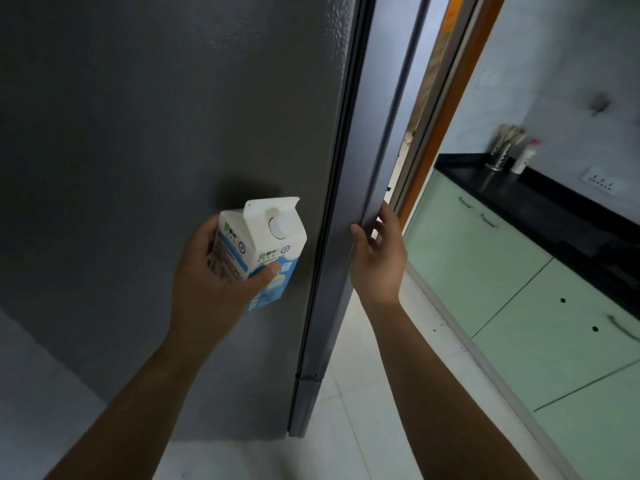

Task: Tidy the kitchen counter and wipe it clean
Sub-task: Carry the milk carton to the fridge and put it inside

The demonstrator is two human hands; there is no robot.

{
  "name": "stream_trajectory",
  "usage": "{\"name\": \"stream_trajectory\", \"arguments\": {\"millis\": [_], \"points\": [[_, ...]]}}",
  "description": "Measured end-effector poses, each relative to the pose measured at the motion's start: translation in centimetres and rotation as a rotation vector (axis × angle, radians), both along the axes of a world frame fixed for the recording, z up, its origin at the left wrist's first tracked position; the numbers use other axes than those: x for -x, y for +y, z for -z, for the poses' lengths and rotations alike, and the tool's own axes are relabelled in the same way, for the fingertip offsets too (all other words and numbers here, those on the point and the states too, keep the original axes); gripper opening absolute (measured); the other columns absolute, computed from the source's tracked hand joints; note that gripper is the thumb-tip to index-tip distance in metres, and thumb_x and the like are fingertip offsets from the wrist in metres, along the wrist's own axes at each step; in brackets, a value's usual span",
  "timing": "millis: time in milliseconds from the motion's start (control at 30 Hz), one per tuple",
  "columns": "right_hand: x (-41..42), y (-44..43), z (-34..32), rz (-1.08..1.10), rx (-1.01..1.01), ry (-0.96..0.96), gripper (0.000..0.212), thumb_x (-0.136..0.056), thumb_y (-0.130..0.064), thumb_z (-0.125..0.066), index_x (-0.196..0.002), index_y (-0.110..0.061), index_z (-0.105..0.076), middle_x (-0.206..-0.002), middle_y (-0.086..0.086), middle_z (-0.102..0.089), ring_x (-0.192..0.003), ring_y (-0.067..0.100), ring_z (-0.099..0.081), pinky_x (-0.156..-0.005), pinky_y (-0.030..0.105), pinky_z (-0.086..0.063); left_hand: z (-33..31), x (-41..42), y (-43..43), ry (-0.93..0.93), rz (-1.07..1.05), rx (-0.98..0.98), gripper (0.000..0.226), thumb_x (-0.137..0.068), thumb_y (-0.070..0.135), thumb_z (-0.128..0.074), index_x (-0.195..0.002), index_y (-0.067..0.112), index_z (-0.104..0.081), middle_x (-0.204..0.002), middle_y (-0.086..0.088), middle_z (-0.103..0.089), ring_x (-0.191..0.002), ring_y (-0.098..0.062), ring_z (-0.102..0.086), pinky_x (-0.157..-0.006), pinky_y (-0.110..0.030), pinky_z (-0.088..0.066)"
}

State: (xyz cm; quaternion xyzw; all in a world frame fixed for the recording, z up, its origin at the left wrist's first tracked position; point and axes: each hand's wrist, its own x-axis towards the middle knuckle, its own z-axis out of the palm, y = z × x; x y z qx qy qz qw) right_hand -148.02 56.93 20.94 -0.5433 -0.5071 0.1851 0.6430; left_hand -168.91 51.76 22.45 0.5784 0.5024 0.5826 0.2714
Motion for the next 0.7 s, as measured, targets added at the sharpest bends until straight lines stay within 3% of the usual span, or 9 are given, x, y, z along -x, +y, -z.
{"name": "stream_trajectory", "arguments": {"millis": [200, 300, 400, 533, 700], "points": [[-0.5, 0.1, 0.0, -0.018, -0.019, -0.084, 0.060, -0.089, -0.017, -0.058, -0.139, -0.038, -0.032, -0.130, -0.012, -0.054, -0.116, 0.001, -0.049, -0.093, 0.023, -0.047, -0.1, -0.7, 0.2, 0.006, -0.006, -0.017, 0.073, -0.048, 0.051, -0.075, -0.114, 0.035, -0.048, -0.105, 0.024, -0.057, -0.096, 0.015, -0.056, -0.063, -0.002, -0.045], [-0.6, 0.0, 0.0, -0.006, -0.026, -0.089, 0.065, -0.088, -0.017, -0.060, -0.137, -0.047, -0.029, -0.128, -0.028, -0.048, -0.119, -0.001, -0.047, -0.092, 0.030, -0.050, -0.2, -1.0, 0.3, 0.022, -0.010, -0.009, 0.073, -0.047, 0.053, -0.074, -0.113, 0.036, -0.048, -0.106, 0.022, -0.059, -0.094, 0.016, -0.056, -0.062, -0.002, -0.045], [-0.6, -0.1, 0.0, 0.003, -0.060, -0.095, 0.063, -0.087, -0.018, -0.061, -0.136, -0.045, -0.032, -0.120, -0.044, -0.045, -0.116, 0.000, -0.051, -0.090, 0.026, -0.051, -0.3, -1.4, 0.2, 0.028, -0.037, -0.008, 0.072, -0.048, 0.050, -0.076, -0.112, 0.036, -0.048, -0.105, 0.024, -0.058, -0.095, 0.017, -0.055, -0.063, -0.002, -0.045], [-0.8, -0.1, 0.1, -0.011, -0.107, -0.076, 0.060, -0.087, -0.016, -0.062, -0.137, -0.037, -0.037, -0.125, -0.020, -0.056, -0.110, 0.004, -0.055, -0.087, 0.025, -0.053, -0.4, -2.1, -0.1, 0.064, -0.072, -0.022, 0.069, -0.054, 0.034, -0.083, -0.114, 0.030, -0.049, -0.105, 0.024, -0.057, -0.093, 0.019, -0.055, -0.064, -0.001, -0.043], [-0.6, 0.0, 0.3, -0.023, -0.137, -0.038, 0.056, -0.087, -0.015, -0.062, -0.137, -0.029, -0.041, -0.127, -0.015, -0.054, -0.117, 0.010, -0.054, -0.093, 0.038, -0.051, -1.1, -3.5, -0.8, 0.085, -0.051, -0.014, 0.072, -0.051, 0.045, -0.076, -0.115, 0.023, -0.051, -0.106, 0.019, -0.059, -0.095, 0.013, -0.057, -0.065, -0.003, -0.045]]}}
